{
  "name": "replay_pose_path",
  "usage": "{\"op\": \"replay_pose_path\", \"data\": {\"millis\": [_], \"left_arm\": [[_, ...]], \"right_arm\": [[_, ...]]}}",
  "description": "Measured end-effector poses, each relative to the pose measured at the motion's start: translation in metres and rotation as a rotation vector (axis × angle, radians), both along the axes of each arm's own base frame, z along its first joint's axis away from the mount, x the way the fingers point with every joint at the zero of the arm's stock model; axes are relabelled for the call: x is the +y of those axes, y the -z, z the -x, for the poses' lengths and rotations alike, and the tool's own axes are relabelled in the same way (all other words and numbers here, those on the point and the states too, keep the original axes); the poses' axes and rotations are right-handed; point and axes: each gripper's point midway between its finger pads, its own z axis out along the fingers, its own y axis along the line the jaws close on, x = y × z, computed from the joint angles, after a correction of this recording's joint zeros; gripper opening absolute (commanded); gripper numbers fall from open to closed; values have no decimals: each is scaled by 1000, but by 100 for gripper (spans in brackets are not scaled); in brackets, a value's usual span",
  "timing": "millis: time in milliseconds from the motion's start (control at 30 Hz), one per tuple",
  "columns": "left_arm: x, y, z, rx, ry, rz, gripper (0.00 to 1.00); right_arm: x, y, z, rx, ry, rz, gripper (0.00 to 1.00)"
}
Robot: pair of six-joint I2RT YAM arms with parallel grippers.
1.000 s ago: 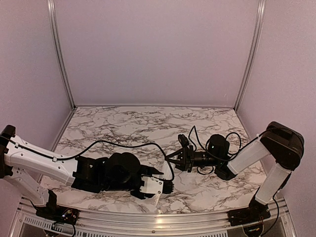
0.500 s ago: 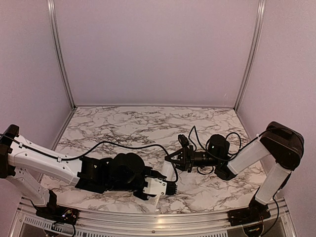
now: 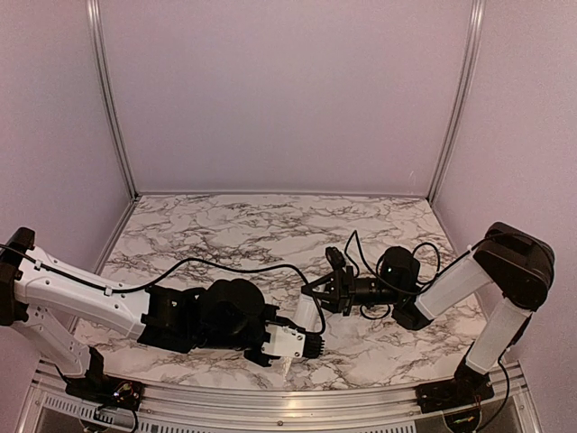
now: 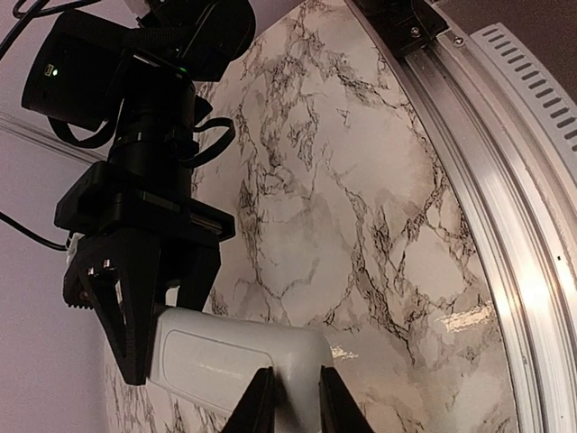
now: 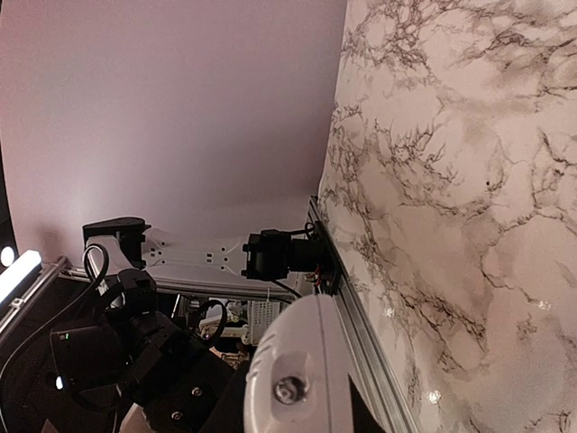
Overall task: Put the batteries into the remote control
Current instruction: Press the battery cover on the remote control.
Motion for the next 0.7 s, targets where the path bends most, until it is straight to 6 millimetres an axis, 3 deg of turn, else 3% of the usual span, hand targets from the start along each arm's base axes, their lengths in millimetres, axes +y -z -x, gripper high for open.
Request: {"op": "replay_pose_path", "data": {"millis": [200,600,700], "left_arm": [[-1,-1,1,4,9,-4,18],[2,2,3,25,1,-15,48],[3,-5,3,35,-13,5,52]], "right_arm": [[0,0,1,2,-2,-1,0],[0,1,-1,-26,5,3,0],[0,4,-1,-49,3,16,0]]}}
